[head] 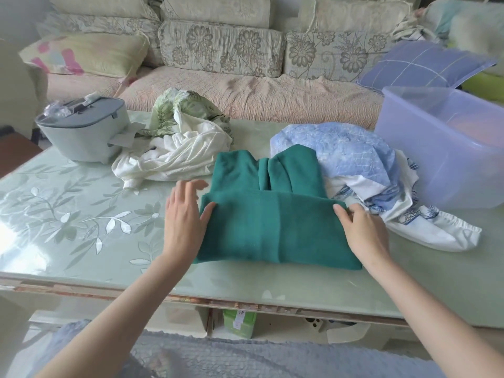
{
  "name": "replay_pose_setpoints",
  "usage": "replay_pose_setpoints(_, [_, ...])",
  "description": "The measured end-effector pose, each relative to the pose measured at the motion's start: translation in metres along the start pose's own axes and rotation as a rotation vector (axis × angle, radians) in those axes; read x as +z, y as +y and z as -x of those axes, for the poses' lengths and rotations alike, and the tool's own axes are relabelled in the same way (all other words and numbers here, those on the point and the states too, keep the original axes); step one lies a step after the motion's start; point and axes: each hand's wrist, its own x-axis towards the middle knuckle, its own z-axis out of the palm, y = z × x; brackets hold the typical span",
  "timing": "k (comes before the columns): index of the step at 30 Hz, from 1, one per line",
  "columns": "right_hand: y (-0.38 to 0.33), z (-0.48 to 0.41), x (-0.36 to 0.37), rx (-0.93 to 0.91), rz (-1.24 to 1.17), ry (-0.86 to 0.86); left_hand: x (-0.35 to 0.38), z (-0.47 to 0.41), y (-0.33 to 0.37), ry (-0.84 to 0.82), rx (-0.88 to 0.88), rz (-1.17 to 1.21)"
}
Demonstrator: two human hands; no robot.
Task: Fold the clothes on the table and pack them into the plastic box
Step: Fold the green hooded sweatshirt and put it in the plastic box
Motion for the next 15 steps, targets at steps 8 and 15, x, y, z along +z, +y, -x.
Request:
replay_pose_setpoints(8, [0.032,0.011,-0.023,-0.807,-0.224,-0.202,-0.03,0.024,-0.04,-0.636,0.461,-0.071])
replay_pose_setpoints(15, [0.06,0.035,-0.027,-0.843,-0.108,-0.464,-0.023,0.025,-0.054,-0.661,0.551,-0.219])
